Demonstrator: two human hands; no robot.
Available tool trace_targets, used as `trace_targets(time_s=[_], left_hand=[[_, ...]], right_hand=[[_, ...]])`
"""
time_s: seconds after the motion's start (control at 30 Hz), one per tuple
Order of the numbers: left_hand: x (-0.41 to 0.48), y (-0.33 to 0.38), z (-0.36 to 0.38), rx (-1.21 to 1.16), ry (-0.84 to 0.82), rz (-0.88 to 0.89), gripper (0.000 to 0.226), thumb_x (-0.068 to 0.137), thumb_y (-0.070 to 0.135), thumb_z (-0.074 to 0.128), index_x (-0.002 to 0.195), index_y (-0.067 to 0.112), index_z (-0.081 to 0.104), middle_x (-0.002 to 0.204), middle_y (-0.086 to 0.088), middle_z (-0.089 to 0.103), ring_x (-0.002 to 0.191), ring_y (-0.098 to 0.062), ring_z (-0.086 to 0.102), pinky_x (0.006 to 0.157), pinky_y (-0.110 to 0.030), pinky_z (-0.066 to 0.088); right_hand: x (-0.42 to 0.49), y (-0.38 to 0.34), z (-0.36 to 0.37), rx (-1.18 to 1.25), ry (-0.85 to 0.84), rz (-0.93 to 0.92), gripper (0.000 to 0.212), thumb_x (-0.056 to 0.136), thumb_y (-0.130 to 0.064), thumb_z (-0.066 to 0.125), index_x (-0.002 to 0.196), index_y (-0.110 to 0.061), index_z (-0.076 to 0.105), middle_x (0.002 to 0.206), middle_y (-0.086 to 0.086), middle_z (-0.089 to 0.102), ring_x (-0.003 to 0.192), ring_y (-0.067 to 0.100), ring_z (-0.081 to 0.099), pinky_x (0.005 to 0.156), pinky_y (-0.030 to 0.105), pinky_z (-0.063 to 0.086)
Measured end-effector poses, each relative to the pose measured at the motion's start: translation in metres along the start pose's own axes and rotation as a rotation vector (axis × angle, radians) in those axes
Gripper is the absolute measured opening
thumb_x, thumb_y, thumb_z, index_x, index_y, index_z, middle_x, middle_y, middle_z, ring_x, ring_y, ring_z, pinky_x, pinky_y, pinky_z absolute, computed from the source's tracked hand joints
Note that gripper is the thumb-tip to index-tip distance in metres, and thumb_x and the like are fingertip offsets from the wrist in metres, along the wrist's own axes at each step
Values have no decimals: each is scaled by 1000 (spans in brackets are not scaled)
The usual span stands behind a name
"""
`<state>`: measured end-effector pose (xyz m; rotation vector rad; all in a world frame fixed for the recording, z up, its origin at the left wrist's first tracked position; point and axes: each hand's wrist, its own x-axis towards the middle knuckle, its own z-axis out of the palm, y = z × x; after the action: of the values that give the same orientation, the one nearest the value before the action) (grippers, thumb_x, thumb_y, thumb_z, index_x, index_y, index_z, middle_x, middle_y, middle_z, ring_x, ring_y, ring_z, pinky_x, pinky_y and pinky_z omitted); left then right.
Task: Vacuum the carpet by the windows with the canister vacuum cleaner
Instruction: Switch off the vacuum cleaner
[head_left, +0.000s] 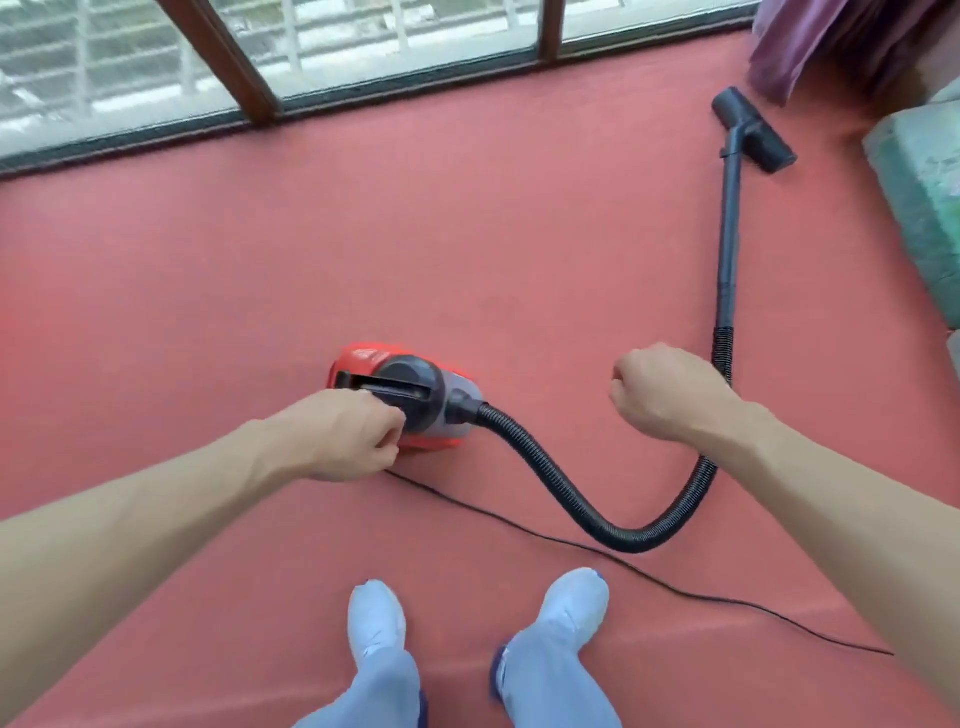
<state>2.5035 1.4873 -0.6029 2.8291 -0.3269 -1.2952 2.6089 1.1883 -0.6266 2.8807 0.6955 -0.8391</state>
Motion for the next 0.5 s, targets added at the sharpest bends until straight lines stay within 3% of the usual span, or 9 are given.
trace_targets(time_s=[0.17, 0.27, 0.33, 0.5], left_hand=[[-61, -85, 58, -104, -7, -195, 18, 91, 37, 46, 89, 25, 59, 88, 7, 65, 86, -19, 60, 73, -32, 48], [-81, -120, 101, -165, 21, -237, 17, 91, 40, 47, 85, 28, 57, 87, 10, 64, 81, -15, 58, 65, -29, 41], [-89, -137, 123, -185, 65, -233, 18, 90, 42, 47, 83, 27, 56, 88, 8, 64, 81, -17, 59, 67, -30, 44], [-107, -182, 131, -287, 212, -171, 21, 89, 40, 49, 83, 23, 59, 86, 4, 66, 80, -22, 61, 68, -32, 48]], right_hand=[[1, -74, 15, -53, -35, -80, 24, 89, -16, 41, 78, -6, 59, 81, 10, 66, 73, 32, 61, 63, 35, 51], [7, -134, 37, -65, -85, -94, 17, 89, -18, 41, 74, -12, 49, 79, 7, 57, 72, 32, 55, 62, 33, 44], [8, -176, 49, -76, -120, -86, 18, 91, -17, 40, 74, -14, 45, 81, 6, 53, 71, 30, 50, 62, 31, 40], [7, -272, 44, -99, -114, -140, 17, 94, -20, 39, 80, -14, 47, 103, 11, 66, 93, 33, 62, 66, 33, 40]])
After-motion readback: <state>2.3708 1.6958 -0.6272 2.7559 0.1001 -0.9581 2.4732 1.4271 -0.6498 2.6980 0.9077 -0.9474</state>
